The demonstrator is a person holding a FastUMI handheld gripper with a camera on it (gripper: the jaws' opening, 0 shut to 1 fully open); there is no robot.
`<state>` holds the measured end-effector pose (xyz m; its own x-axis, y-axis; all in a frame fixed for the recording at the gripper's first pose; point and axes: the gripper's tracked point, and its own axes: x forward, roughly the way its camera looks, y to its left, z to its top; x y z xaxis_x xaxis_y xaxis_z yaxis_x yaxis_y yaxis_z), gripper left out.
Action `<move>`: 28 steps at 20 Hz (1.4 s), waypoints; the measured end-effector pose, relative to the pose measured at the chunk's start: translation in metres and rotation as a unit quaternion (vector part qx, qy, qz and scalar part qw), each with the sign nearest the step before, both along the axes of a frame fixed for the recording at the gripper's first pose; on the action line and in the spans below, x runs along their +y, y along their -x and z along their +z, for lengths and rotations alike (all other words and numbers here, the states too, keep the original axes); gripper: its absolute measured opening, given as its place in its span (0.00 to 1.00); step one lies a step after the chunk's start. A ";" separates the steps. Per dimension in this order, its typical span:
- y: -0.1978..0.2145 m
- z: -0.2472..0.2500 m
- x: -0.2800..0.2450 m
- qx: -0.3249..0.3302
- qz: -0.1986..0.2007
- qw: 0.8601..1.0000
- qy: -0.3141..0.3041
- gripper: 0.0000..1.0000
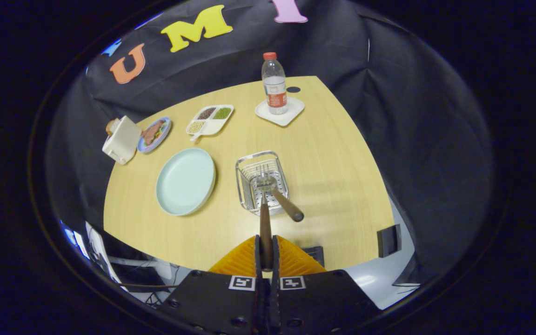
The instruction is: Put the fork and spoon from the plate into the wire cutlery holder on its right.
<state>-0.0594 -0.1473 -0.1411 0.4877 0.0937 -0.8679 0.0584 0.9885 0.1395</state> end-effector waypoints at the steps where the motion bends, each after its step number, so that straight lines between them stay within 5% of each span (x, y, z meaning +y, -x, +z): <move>1: -0.002 0.005 -0.001 -0.008 -0.003 1.000 0.003 0.09; 5: -0.011 0.017 0.002 -0.040 -0.005 0.999 0.016 0.13; 11: -0.034 0.065 0.013 -0.163 0.010 0.984 0.066 0.61; 15: -0.044 0.108 0.022 -0.273 -0.013 0.957 0.095 0.88; 28: -0.032 0.144 0.107 -0.443 -0.012 0.893 0.075 0.94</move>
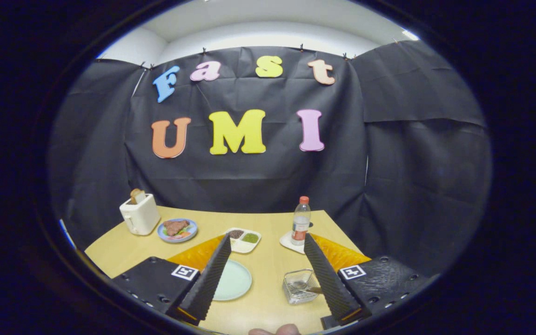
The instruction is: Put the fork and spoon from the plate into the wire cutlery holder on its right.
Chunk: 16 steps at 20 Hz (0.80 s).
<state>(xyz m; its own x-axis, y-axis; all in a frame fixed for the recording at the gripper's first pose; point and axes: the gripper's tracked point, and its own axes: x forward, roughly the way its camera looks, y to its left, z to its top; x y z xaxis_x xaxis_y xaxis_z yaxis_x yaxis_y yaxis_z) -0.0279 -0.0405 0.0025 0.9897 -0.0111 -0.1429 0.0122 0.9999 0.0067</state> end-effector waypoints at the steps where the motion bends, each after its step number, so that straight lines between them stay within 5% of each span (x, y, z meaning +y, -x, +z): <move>1: 0.001 -0.006 0.008 -0.002 0.003 1.000 0.004 0.94; 9: 0.004 -0.005 0.057 -0.040 0.016 0.999 0.021 0.96; 16: -0.005 0.007 0.050 -0.055 -0.007 0.998 -0.037 0.96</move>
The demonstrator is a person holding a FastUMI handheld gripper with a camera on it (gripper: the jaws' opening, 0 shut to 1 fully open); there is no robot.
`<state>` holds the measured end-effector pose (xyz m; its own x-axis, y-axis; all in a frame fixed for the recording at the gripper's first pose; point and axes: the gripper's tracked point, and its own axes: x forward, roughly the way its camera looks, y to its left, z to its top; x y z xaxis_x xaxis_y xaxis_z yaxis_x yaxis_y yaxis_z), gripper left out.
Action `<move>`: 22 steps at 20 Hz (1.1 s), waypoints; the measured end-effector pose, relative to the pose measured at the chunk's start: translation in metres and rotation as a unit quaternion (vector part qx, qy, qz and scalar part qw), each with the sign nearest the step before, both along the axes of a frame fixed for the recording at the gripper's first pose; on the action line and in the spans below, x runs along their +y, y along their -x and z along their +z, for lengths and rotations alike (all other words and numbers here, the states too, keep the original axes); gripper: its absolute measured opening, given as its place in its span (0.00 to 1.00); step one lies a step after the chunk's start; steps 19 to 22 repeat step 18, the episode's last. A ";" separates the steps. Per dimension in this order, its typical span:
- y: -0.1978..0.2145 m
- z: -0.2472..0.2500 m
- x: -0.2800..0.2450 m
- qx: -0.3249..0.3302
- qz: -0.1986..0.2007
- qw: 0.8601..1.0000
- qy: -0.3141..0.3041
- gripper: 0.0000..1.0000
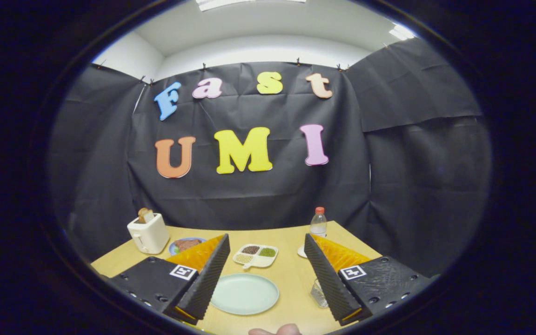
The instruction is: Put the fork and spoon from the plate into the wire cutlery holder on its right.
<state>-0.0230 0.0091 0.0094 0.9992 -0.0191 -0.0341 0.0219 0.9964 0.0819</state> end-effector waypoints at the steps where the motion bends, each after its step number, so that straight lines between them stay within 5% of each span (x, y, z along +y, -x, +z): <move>1: -0.001 0.000 -0.001 0.002 -0.002 1.000 0.002 0.95; 22: -0.009 -0.009 0.006 0.018 -0.001 1.000 -0.003 0.95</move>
